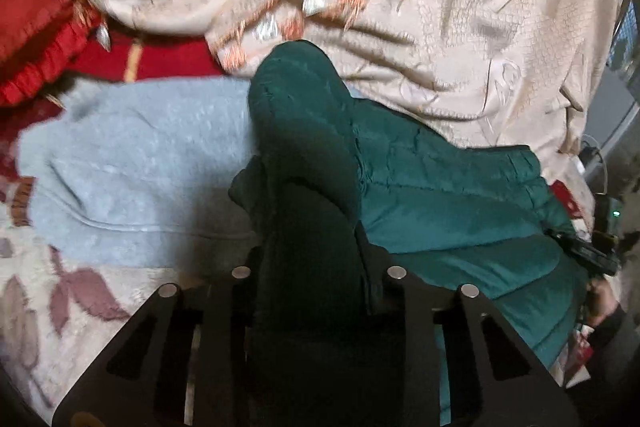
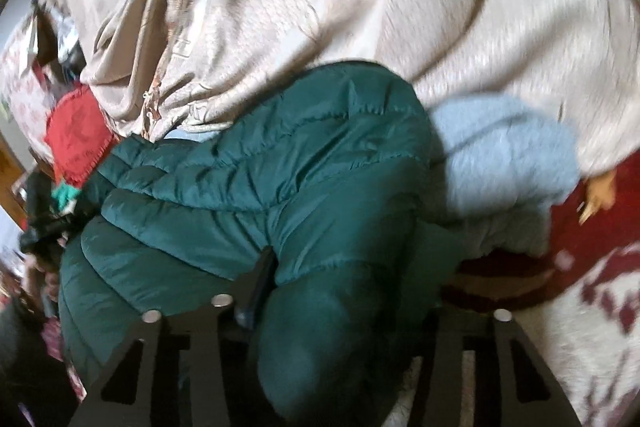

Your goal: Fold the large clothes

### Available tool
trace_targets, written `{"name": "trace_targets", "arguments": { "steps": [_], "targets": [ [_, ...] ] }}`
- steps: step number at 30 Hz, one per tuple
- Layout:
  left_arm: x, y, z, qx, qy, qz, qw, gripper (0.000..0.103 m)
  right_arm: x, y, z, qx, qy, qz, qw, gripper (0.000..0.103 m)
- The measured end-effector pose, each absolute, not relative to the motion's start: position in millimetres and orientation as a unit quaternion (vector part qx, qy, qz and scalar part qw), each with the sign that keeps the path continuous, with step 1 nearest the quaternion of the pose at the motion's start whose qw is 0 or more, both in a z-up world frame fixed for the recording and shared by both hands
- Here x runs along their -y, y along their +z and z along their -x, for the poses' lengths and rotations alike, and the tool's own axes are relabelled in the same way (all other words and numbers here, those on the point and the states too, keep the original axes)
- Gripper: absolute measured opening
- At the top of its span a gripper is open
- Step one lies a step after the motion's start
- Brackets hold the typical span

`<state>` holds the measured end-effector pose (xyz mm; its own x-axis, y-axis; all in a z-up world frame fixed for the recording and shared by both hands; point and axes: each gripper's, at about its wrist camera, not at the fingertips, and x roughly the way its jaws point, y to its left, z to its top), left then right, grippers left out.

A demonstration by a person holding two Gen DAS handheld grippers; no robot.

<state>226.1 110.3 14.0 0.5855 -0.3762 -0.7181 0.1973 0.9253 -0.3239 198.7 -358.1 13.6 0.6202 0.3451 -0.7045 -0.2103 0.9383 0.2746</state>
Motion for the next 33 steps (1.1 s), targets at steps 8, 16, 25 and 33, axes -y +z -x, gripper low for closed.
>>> {"name": "trace_targets", "arguments": {
  "steps": [8,16,25,33],
  "targets": [
    [-117,55,-202,-0.389,-0.154,0.139,0.898,0.026,348,68,-168,-0.334,0.144,-0.051,0.930,0.030],
    [-130,89,-159,-0.331,-0.180,0.181,0.908,0.026,342,126,-119,-0.264,0.144,-0.023,0.953,0.030],
    [-127,109,-97,-0.302,-0.222,0.193,0.907,0.026,351,142,-48,-0.236,0.148,-0.019,0.960,0.030],
    [-102,99,-53,-0.326,-0.222,0.165,0.904,0.026,365,120,-9,-0.268,0.140,0.002,0.953,0.030]
  ]
}}
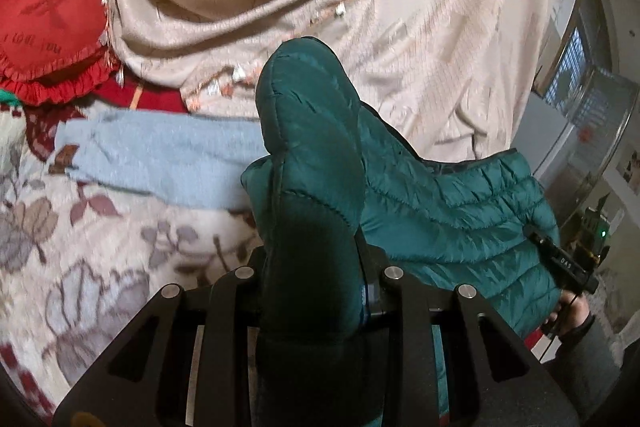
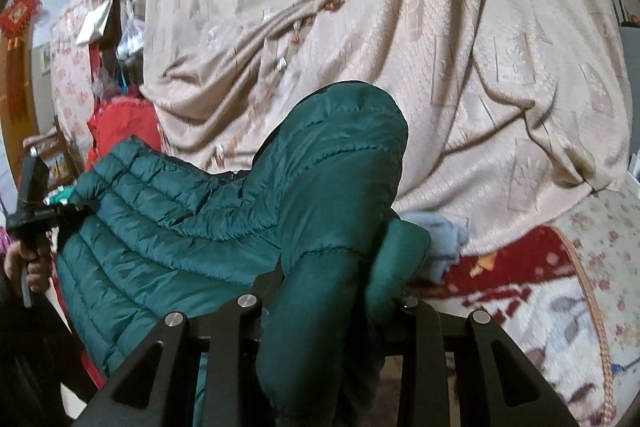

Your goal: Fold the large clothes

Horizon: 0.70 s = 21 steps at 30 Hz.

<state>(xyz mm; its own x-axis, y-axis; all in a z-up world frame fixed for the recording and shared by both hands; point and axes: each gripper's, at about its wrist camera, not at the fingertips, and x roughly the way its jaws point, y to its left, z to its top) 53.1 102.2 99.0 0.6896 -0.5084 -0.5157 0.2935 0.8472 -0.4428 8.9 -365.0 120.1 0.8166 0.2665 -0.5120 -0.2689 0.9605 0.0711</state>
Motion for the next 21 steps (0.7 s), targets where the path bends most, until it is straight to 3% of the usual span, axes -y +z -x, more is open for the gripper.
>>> {"name": "trace_targets", "arguments": {
  "steps": [11,14,16,18,21],
  "targets": [
    [-89,64,-73,-0.382,-0.188,0.142,0.894,0.028,367,76,-36,-0.357,0.126,0.001,0.925,0.030],
    [-86,51,-81,-0.405,-0.166,0.133,0.889,0.039,380,52,-52,-0.426,0.117,-0.044,0.896,0.038],
    [-86,41,-86,-0.426,-0.152,0.135,0.882,0.049,391,39,-59,-0.464,0.106,-0.080,0.876,0.051],
    [-91,37,-91,-0.439,-0.142,0.146,0.875,0.062,402,37,-61,-0.472,0.105,-0.118,0.867,0.052],
    [-104,39,-93,-0.441,-0.128,0.174,0.871,0.066,416,49,-53,-0.449,0.098,-0.158,0.874,0.053]
  ]
}}
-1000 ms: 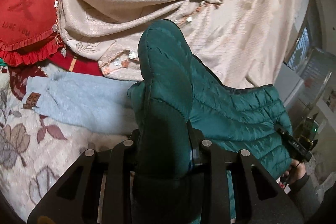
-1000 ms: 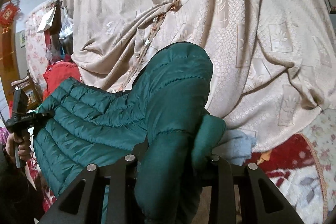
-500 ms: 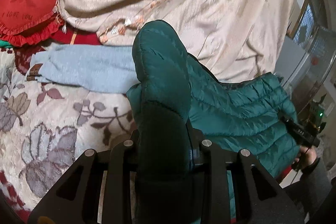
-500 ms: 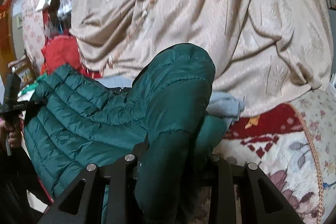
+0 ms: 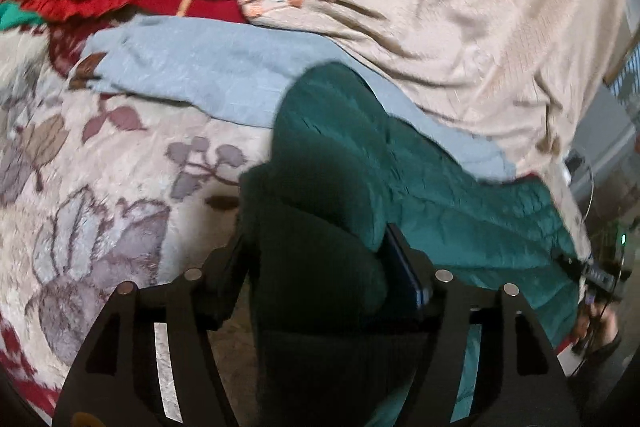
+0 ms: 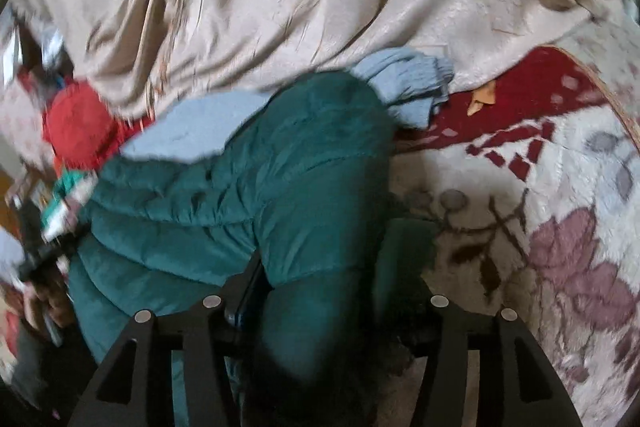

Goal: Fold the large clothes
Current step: 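Lower the folded green jacket onto the bed with both grippers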

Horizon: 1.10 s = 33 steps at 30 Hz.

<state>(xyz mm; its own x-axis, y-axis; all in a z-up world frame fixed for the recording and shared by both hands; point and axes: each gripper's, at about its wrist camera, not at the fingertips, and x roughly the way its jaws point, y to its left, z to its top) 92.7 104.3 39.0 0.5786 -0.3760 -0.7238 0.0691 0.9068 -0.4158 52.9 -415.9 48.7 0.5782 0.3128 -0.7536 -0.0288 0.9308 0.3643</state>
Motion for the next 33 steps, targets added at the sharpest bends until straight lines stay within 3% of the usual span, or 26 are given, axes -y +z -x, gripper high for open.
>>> {"name": "trace_targets", "arguments": {
  "steps": [5,10,13,16,21,26,27,33],
  "targets": [
    [-137,50,-87,-0.409,-0.063,0.219,0.884,0.067,423,72,-38,-0.409,0.038,-0.166,0.897,0.060],
    [-134,80,-85,-0.355,-0.041,0.196,0.913,0.067,417,100,-33,-0.350,-0.041,-0.152,0.924,0.066],
    [-103,90,-104,-0.355,-0.061,0.157,0.920,0.067,387,95,-56,-0.377,-0.020,-0.150,0.914,0.066],
    [-69,92,-130,-0.365,-0.089,0.121,0.919,0.067,355,84,-79,-0.399,-0.058,-0.079,0.912,0.066],
    [-38,53,-158,-0.395,-0.063,0.049,0.915,0.067,352,37,-110,-0.478,-0.073,-0.066,0.873,0.067],
    [-44,11,-175,-0.445,-0.065,0.079,0.890,0.067,365,9,-115,-0.489,-0.084,-0.083,0.864,0.089],
    [-42,7,-177,-0.448,-0.064,0.078,0.888,0.068,368,6,-117,-0.494,-0.093,-0.092,0.859,0.099],
    [-35,-10,-184,-0.464,-0.055,0.064,0.882,0.072,374,-4,-122,-0.503,-0.086,-0.125,0.851,0.103]
  ]
}}
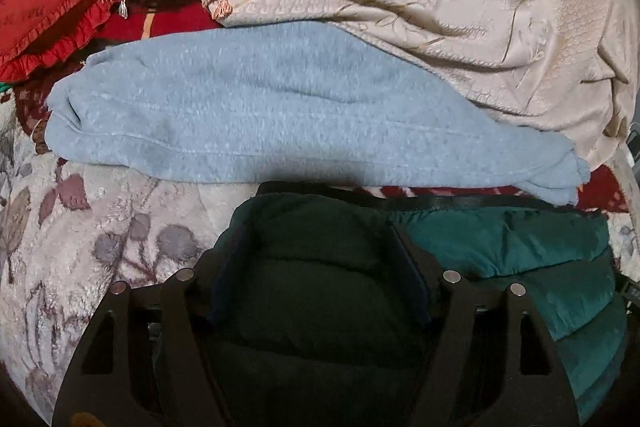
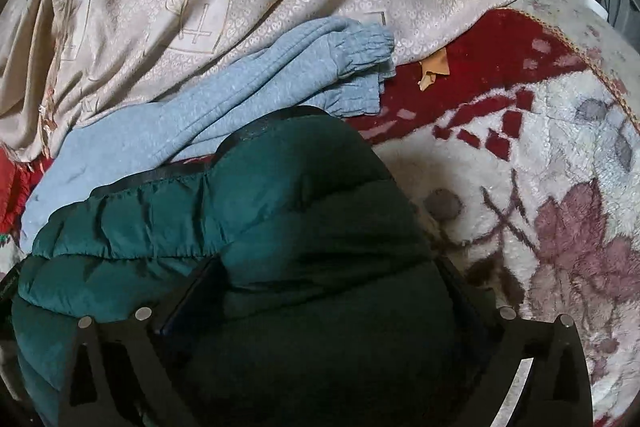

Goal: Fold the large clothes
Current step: 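Lower the folded green jacket onto the bed with both grippers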

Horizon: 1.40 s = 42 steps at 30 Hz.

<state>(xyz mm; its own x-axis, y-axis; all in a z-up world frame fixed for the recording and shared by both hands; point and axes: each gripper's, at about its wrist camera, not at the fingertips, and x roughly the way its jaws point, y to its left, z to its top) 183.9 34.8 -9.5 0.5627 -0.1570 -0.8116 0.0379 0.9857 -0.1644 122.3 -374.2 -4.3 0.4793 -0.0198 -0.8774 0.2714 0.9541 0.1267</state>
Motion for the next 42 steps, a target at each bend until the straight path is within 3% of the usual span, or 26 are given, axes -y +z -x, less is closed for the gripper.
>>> {"name": "trace_targets", "arguments": {
  "steps": [6,10,14,17,21,27,31,36,42],
  "targets": [
    [-36,-15,-195,-0.484,-0.060,0.075,0.870,0.073,386,-9,-123,-0.505,-0.064,-0.174,0.843,0.103],
    [-42,-13,-197,-0.494,-0.070,0.093,0.862,0.073,374,8,-122,-0.496,-0.109,-0.130,0.851,0.102],
    [-53,4,-189,-0.478,-0.071,0.121,0.867,0.073,347,64,-101,-0.388,-0.164,-0.054,0.905,0.099],
    [-60,46,-160,-0.420,-0.072,0.133,0.895,0.073,325,92,-86,-0.335,-0.092,-0.063,0.936,0.100],
    [-40,76,-124,-0.376,-0.120,0.085,0.915,0.081,297,83,-91,-0.361,0.010,-0.074,0.930,0.100],
    [-5,20,-133,-0.458,-0.110,0.053,0.881,0.082,285,23,-118,-0.496,0.000,-0.055,0.866,0.101],
    [8,20,-132,-0.446,-0.093,0.019,0.890,0.084,297,16,-120,-0.504,-0.010,-0.090,0.859,0.103],
    [-1,18,-134,-0.448,-0.102,0.053,0.886,0.088,295,15,-118,-0.506,-0.014,-0.088,0.858,0.103],
    [8,18,-132,-0.449,-0.095,0.028,0.888,0.089,281,17,-121,-0.507,-0.026,-0.035,0.861,0.103]
  ]
}}
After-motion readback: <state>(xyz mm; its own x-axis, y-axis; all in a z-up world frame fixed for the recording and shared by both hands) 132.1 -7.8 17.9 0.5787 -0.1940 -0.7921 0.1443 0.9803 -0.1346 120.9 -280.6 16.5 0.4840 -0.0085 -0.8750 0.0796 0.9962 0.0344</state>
